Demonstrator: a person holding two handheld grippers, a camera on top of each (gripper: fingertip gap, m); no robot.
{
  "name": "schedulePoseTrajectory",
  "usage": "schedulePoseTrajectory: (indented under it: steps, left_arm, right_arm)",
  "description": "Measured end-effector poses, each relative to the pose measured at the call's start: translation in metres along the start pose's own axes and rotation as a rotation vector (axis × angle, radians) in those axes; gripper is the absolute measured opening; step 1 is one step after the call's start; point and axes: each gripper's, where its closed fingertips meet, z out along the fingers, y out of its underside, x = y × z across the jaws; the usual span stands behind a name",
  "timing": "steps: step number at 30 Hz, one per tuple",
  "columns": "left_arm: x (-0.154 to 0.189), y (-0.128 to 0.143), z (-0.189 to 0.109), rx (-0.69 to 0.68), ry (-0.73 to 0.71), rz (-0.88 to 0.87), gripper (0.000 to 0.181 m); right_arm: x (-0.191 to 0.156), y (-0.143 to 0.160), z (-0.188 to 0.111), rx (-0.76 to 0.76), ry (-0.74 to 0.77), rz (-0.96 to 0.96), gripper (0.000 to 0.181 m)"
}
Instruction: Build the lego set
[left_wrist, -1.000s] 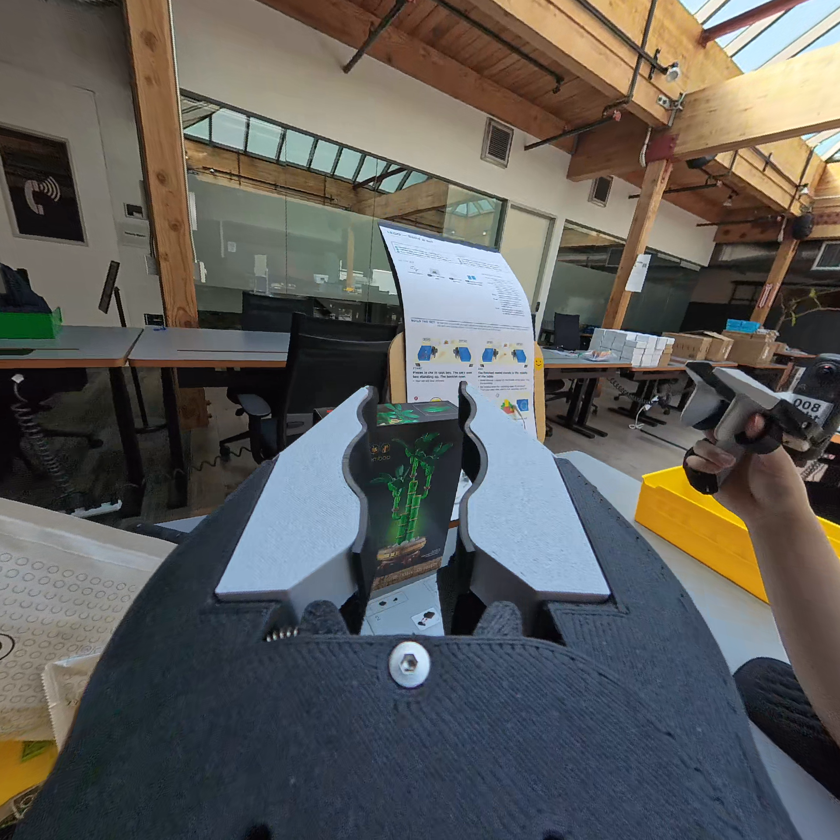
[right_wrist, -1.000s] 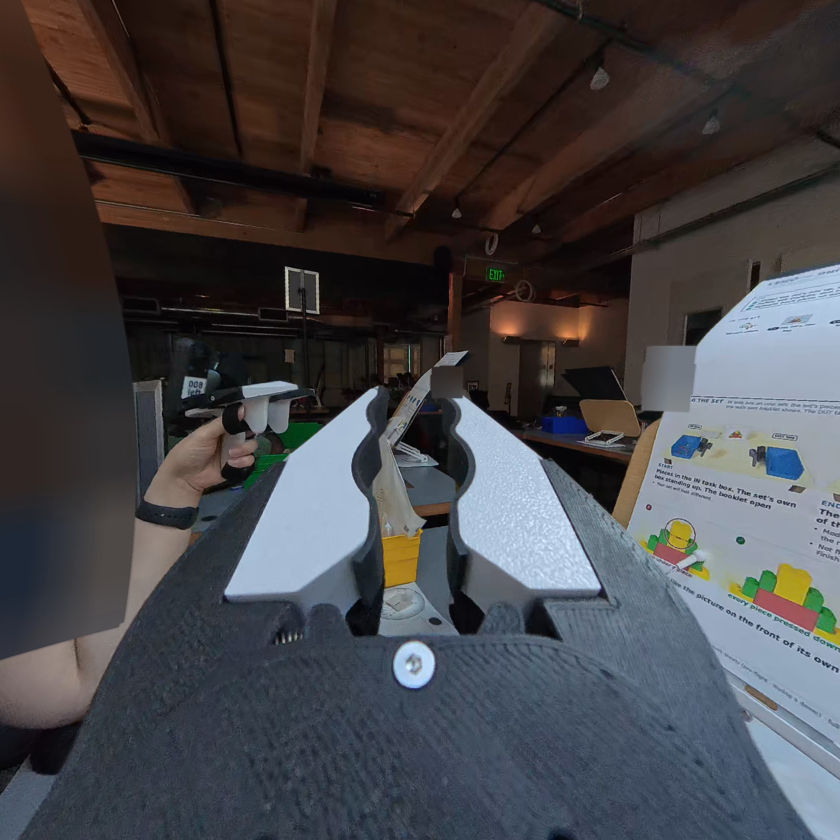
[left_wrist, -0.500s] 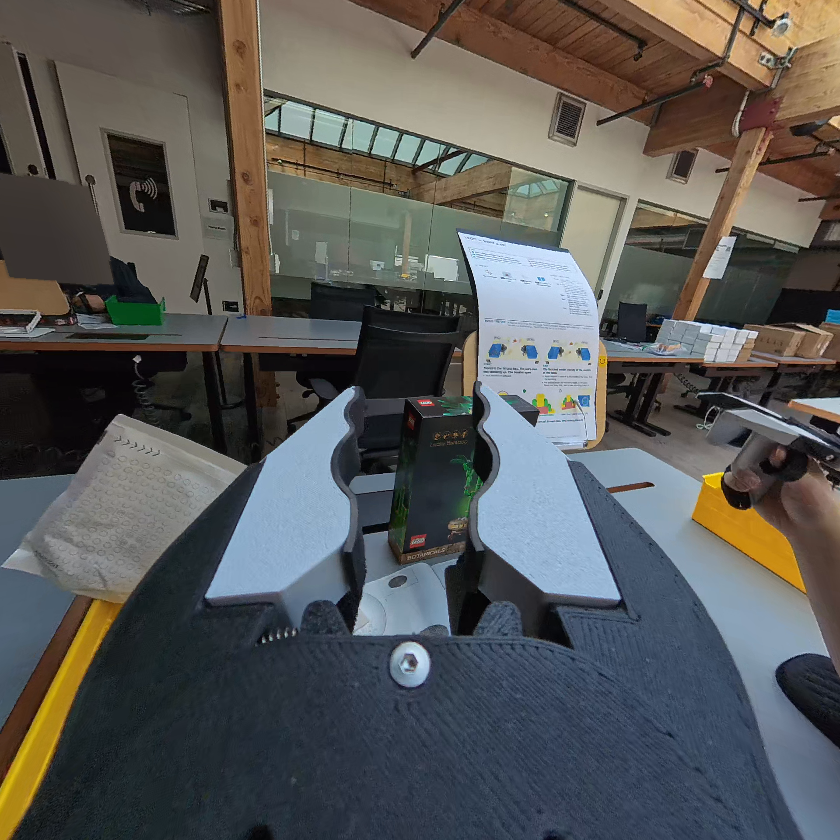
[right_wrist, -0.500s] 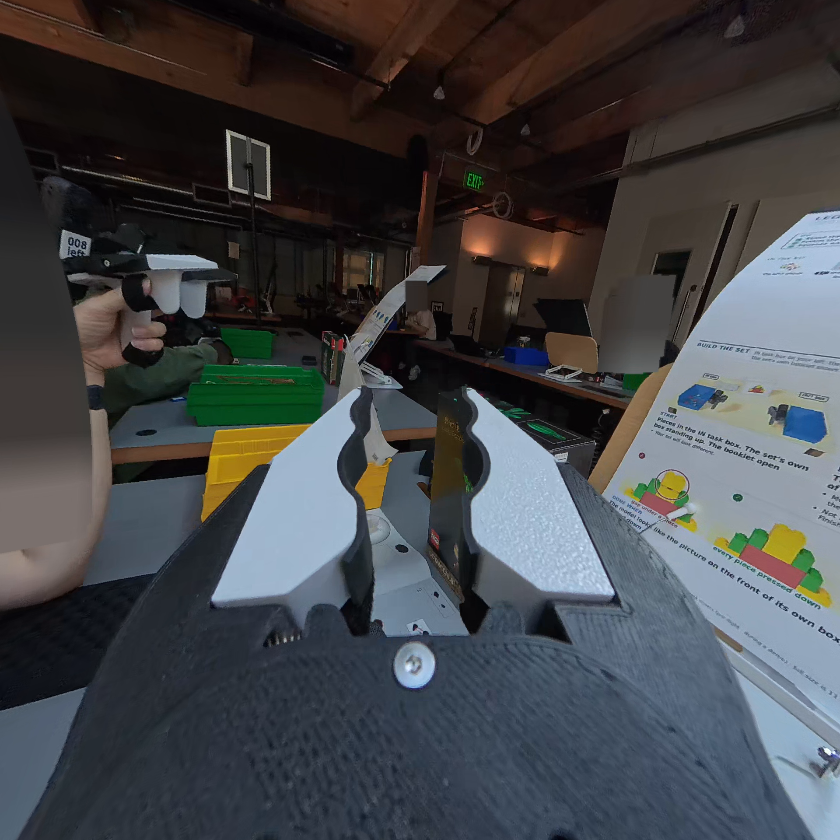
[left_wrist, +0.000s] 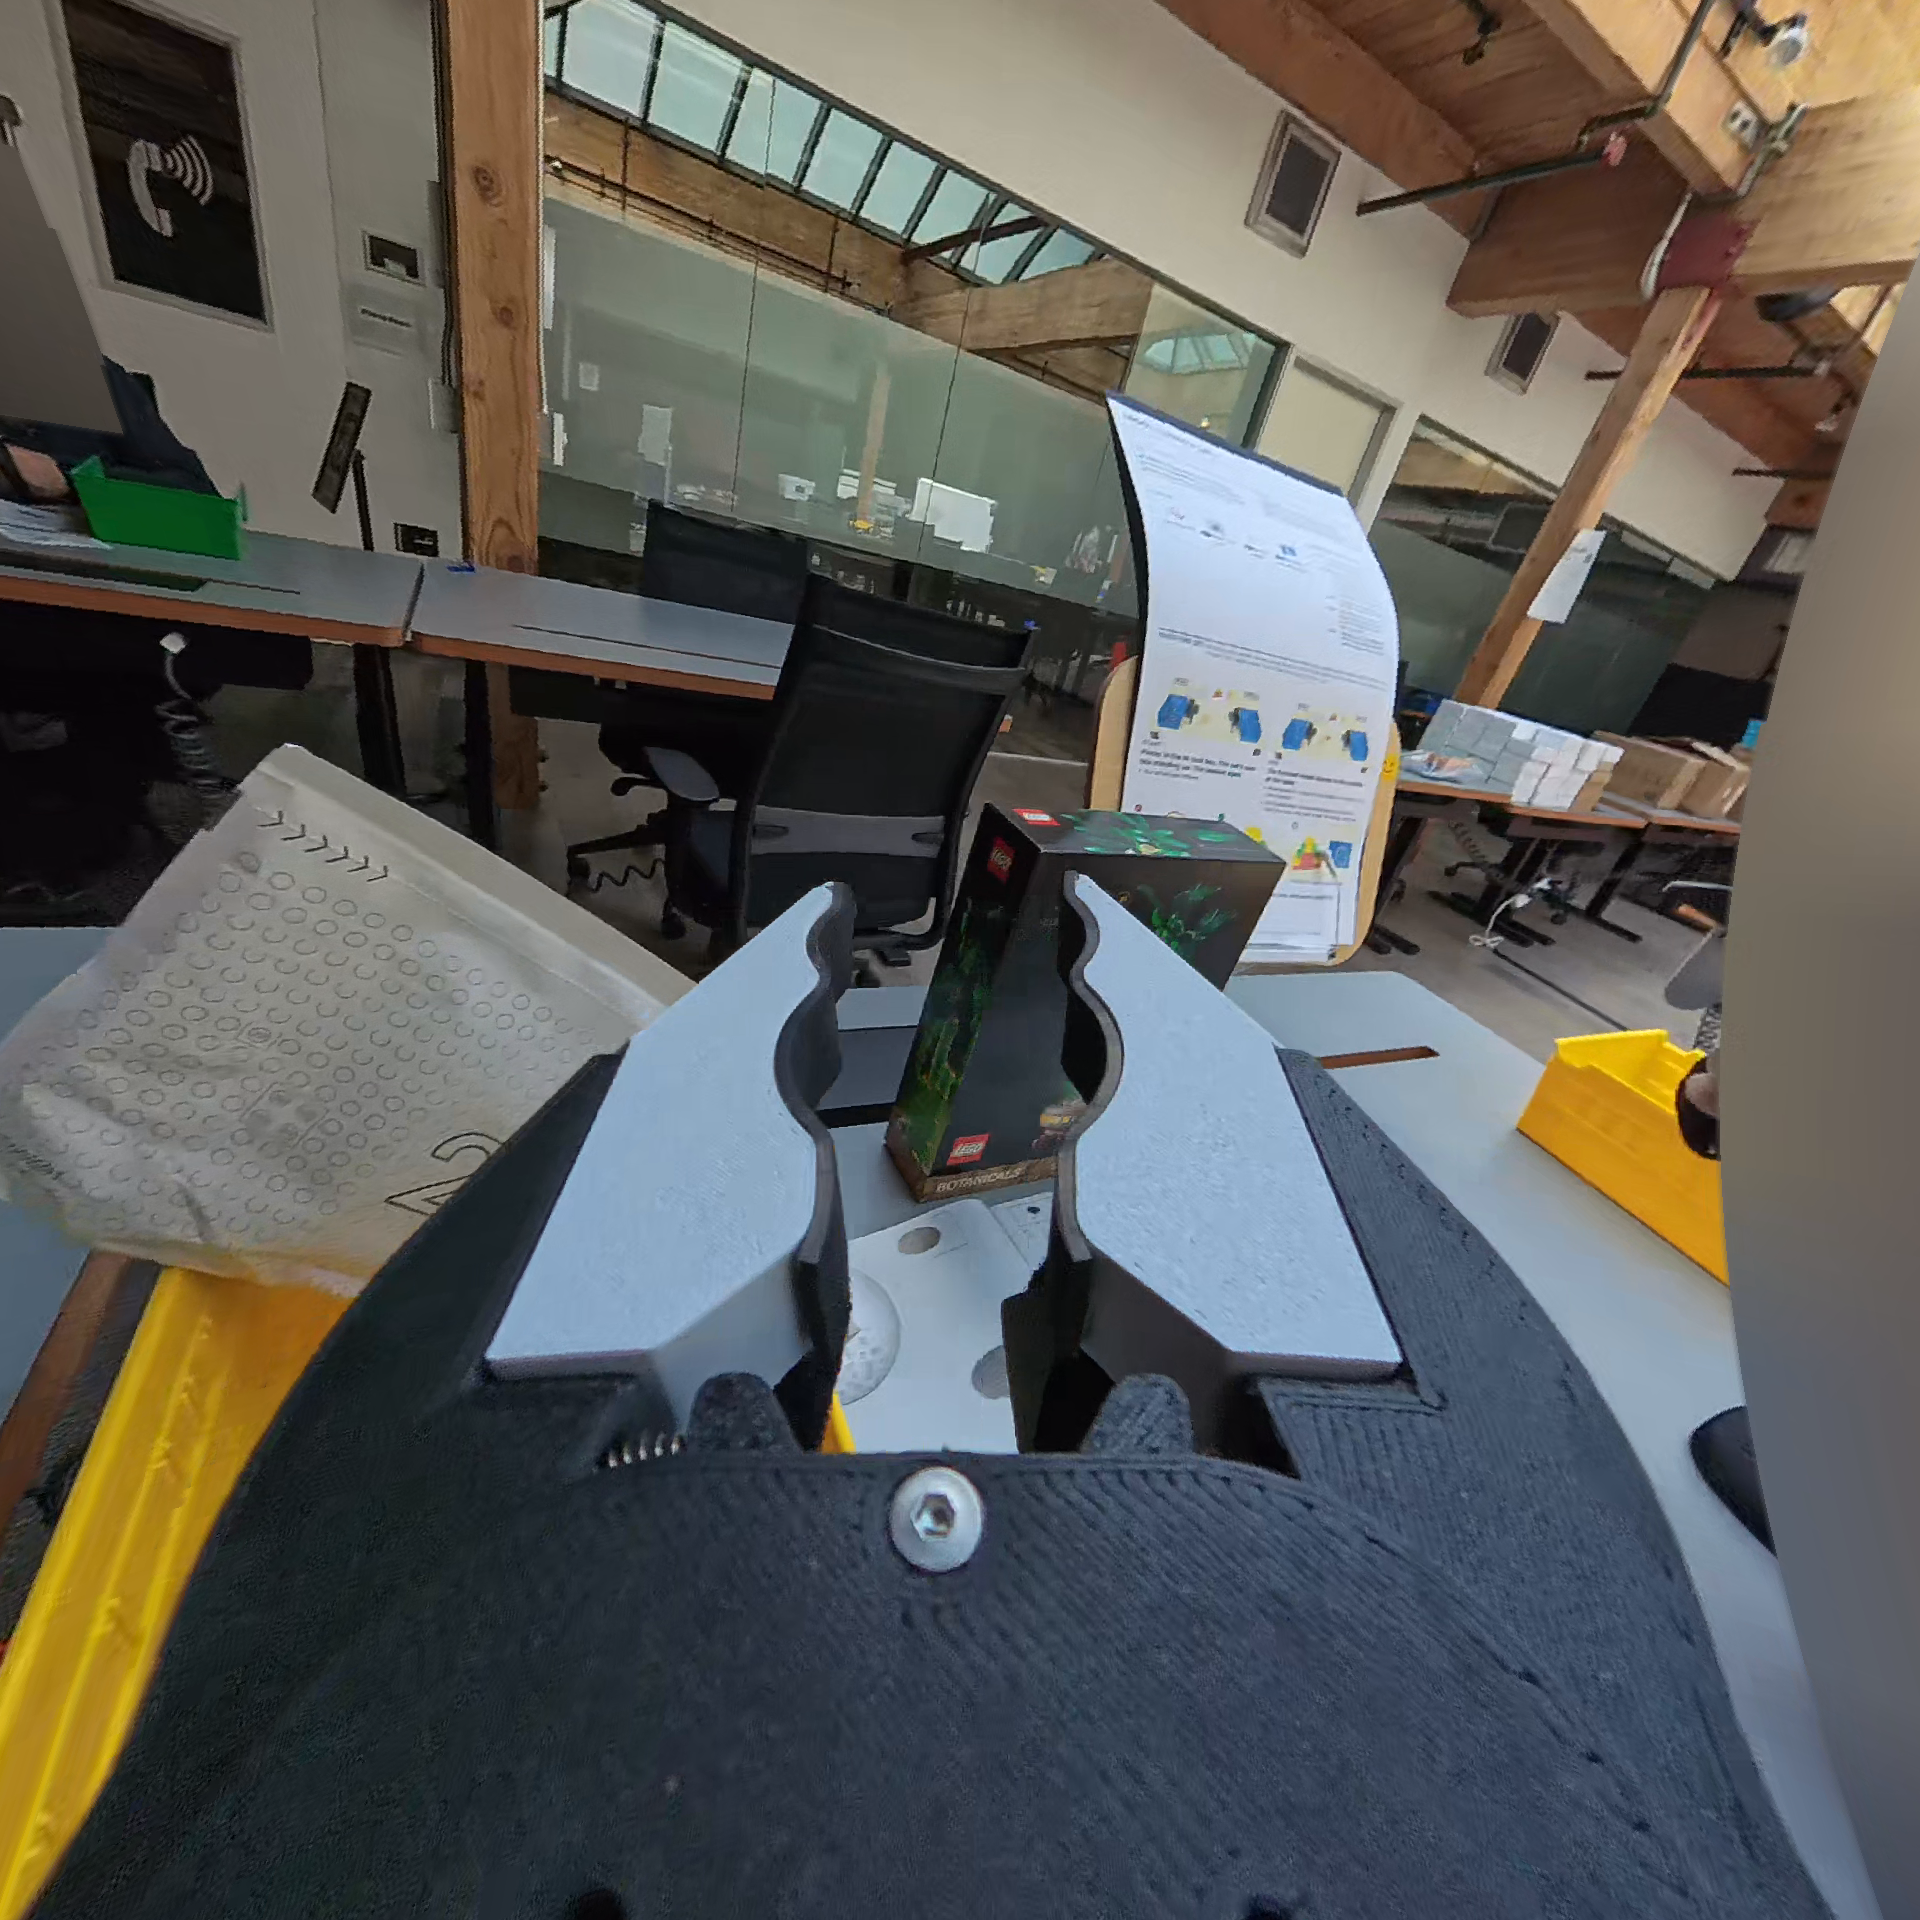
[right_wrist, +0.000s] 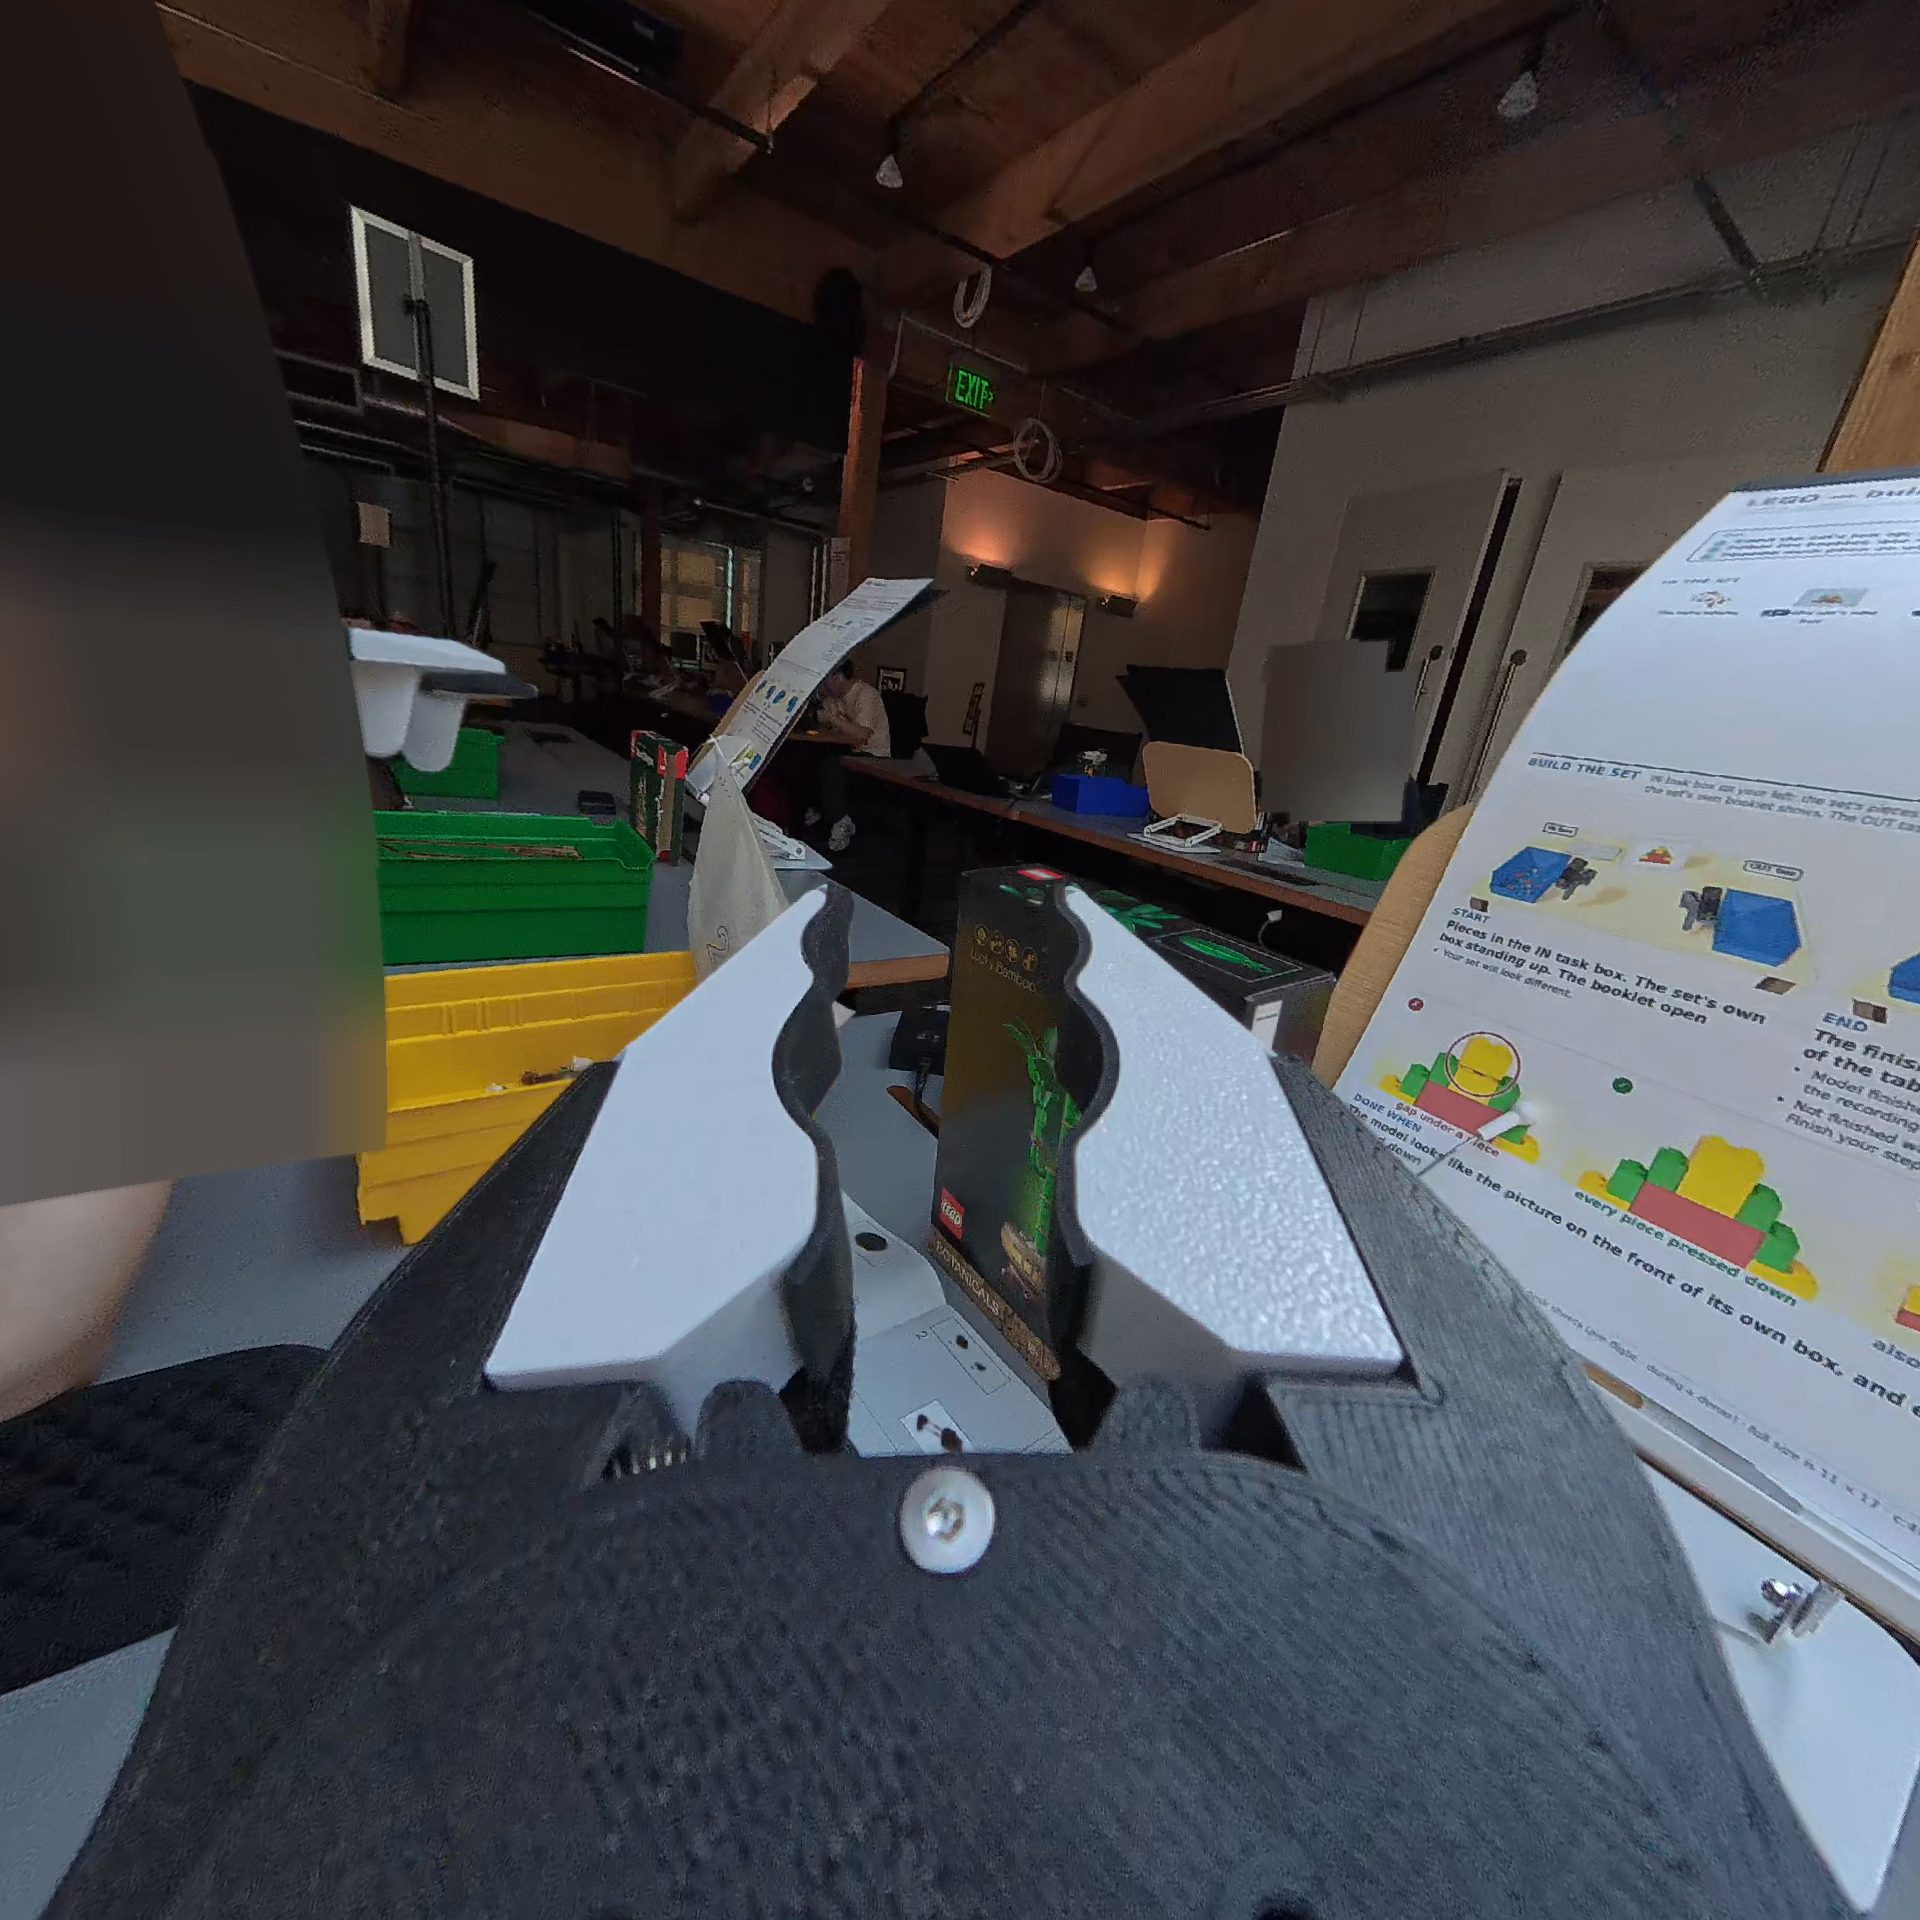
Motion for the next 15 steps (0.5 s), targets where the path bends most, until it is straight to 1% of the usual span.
schedulePoseTrajectory:
  steps: [1,3,5,7,10,12,15]
  left_arm:
    - [0.002,0.0,-0.001,-0.002,0.007,-0.008,0.038]
    - [0.001,0.002,-0.004,-0.036,-0.021,0.028,0.038]
    - [-0.01,0.004,-0.01,-0.09,-0.099,0.092,0.04]
    - [-0.026,0.003,-0.022,-0.137,-0.183,0.133,0.043]
    - [-0.04,-0.002,-0.04,-0.155,-0.251,0.135,0.045]
    - [-0.046,-0.002,-0.051,-0.149,-0.283,0.156,0.043]
    - [-0.053,-0.002,-0.059,-0.145,-0.283,0.165,0.038]
  right_arm:
    - [0.005,0.003,-0.002,-0.013,0.006,0.014,0.037]
    - [0.008,0.004,-0.002,-0.029,-0.014,0.044,0.037]
    - [0.009,0.008,-0.001,-0.053,-0.025,0.04,0.037]
    - [0.01,0.018,0.001,-0.098,-0.011,-0.003,0.037]
    - [0.01,0.037,0.007,-0.18,0.0,-0.069,0.038]
    - [0.01,0.045,0.011,-0.209,0.005,-0.093,0.038]
    - [0.004,0.053,0.014,-0.242,-0.022,-0.102,0.038]
